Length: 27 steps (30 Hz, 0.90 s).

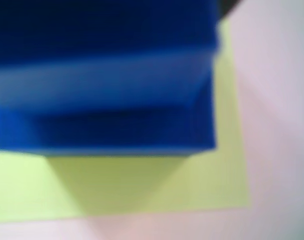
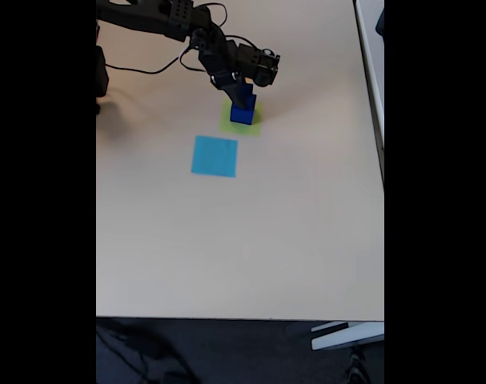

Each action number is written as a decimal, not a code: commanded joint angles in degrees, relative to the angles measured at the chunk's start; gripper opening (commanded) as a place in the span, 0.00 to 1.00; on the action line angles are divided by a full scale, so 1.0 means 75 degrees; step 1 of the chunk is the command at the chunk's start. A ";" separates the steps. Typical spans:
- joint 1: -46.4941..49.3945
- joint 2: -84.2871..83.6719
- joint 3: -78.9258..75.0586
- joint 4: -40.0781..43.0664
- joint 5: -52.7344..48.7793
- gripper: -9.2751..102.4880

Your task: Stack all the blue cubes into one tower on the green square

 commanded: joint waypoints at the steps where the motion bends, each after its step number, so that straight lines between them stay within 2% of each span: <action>1: 0.0035 0.0293 -0.0129 -0.0152 0.0070 0.15; 27: 0.0070 0.0281 -0.0117 -0.0258 -0.0047 0.17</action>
